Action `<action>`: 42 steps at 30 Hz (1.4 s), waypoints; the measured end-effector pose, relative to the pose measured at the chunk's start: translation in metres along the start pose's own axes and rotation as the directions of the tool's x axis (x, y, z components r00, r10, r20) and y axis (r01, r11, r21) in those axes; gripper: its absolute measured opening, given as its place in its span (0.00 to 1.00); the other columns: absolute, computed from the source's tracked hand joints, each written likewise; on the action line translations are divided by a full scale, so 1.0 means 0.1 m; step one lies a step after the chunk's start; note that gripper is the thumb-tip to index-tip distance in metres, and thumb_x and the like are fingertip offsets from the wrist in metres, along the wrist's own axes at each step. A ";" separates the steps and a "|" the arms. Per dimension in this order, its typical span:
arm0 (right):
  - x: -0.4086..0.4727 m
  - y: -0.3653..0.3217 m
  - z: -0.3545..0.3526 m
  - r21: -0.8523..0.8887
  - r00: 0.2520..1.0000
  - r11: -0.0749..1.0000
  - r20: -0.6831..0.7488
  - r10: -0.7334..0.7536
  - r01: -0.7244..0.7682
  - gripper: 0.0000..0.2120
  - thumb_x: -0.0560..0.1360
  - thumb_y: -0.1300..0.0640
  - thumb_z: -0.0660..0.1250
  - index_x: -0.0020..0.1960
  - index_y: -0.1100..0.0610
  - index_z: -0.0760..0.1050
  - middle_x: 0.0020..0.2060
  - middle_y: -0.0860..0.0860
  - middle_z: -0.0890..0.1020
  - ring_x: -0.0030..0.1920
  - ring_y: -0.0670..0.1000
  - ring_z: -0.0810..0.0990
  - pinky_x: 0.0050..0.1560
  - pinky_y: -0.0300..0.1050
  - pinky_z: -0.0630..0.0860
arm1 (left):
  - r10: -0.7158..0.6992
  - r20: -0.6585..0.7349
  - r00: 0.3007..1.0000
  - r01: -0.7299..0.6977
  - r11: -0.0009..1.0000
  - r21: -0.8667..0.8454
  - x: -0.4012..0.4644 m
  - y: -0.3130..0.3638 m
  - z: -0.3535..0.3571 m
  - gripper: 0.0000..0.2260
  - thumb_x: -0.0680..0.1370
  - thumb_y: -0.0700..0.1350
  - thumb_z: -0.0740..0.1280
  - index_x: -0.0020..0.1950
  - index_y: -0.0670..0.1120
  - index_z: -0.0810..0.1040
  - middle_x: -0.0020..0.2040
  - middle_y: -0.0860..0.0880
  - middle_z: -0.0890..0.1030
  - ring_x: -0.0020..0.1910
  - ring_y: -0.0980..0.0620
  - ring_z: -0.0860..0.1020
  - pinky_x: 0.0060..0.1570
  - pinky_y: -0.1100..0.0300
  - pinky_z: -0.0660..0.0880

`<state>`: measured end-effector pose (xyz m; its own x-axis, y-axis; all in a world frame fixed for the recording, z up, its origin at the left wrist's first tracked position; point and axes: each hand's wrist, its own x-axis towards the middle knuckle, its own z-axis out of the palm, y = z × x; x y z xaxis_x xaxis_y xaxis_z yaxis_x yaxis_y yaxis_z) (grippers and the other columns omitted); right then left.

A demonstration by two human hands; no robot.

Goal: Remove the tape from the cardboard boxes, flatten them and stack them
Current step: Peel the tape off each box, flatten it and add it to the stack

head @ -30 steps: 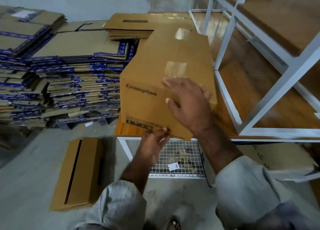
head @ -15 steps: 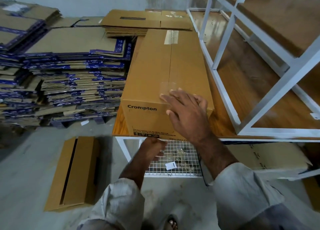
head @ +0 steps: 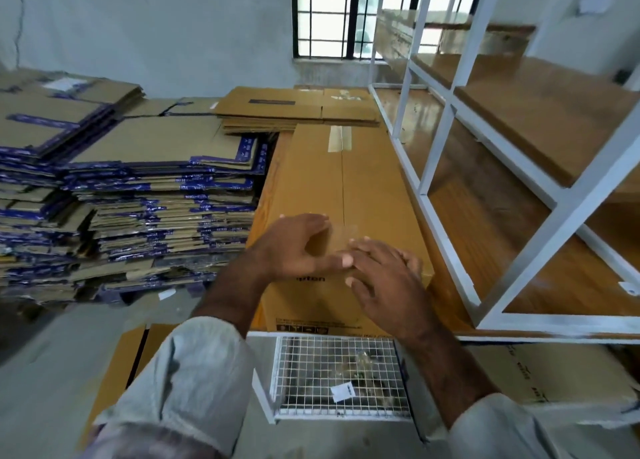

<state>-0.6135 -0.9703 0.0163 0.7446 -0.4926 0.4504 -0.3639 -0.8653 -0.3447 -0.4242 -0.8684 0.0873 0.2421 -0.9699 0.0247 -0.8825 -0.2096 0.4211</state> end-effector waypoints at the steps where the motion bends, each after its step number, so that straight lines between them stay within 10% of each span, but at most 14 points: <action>1: 0.02 0.03 -0.03 0.043 1.000 0.999 0.018 0.024 -0.024 0.20 0.76 0.50 0.68 0.67 0.42 0.77 0.69 0.42 0.77 0.72 0.47 0.71 0.67 0.50 0.57 | 0.014 0.033 0.999 -0.015 0.999 0.041 0.02 -0.05 0.06 0.54 0.66 0.82 0.57 0.81 0.47 0.64 0.80 0.50 0.65 0.78 0.51 0.63 0.77 0.45 0.58; 6: 0.35 0.05 -0.23 0.081 0.986 0.992 0.145 0.084 -0.096 0.29 0.72 0.39 0.56 0.70 0.43 0.74 0.68 0.45 0.75 0.69 0.49 0.71 0.67 0.64 0.70 | 0.016 -0.013 1.000 -0.015 0.992 0.124 0.11 -0.21 0.22 0.60 0.58 0.86 0.55 0.80 0.48 0.64 0.80 0.52 0.65 0.76 0.53 0.64 0.77 0.42 0.58; 18: 0.99 0.17 -0.17 -0.259 0.961 0.964 0.275 0.022 0.052 0.16 0.80 0.42 0.61 0.65 0.44 0.76 0.62 0.47 0.78 0.62 0.53 0.75 0.60 0.59 0.73 | -0.002 -0.044 0.999 0.008 0.988 0.155 0.13 -0.15 0.24 0.55 0.60 0.82 0.59 0.78 0.48 0.66 0.77 0.51 0.69 0.74 0.51 0.67 0.76 0.43 0.60; 32: 1.27 0.18 -0.27 -0.078 0.874 0.978 0.465 -0.138 0.196 0.12 0.72 0.42 0.60 0.49 0.44 0.77 0.48 0.43 0.76 0.53 0.48 0.74 0.54 0.56 0.77 | 0.009 -0.079 0.997 0.004 0.987 0.162 0.14 -0.15 0.23 0.48 0.66 0.78 0.68 0.76 0.48 0.69 0.72 0.52 0.73 0.70 0.52 0.69 0.76 0.47 0.60; 42: 1.40 0.23 -0.21 0.034 0.843 0.999 0.538 0.011 -0.035 0.04 0.76 0.52 0.70 0.43 0.44 0.80 0.52 0.46 0.75 0.54 0.48 0.75 0.57 0.54 0.77 | -0.016 -0.111 0.994 0.031 0.990 0.138 0.12 -0.14 0.26 0.48 0.65 0.77 0.70 0.76 0.50 0.69 0.73 0.54 0.72 0.71 0.54 0.68 0.77 0.49 0.57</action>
<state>-0.5294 -1.0610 0.0885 0.9248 -0.3746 -0.0670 -0.3700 -0.8440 -0.3882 -0.4196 -0.8808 0.0583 0.2996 -0.9466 0.1188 -0.9216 -0.2549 0.2926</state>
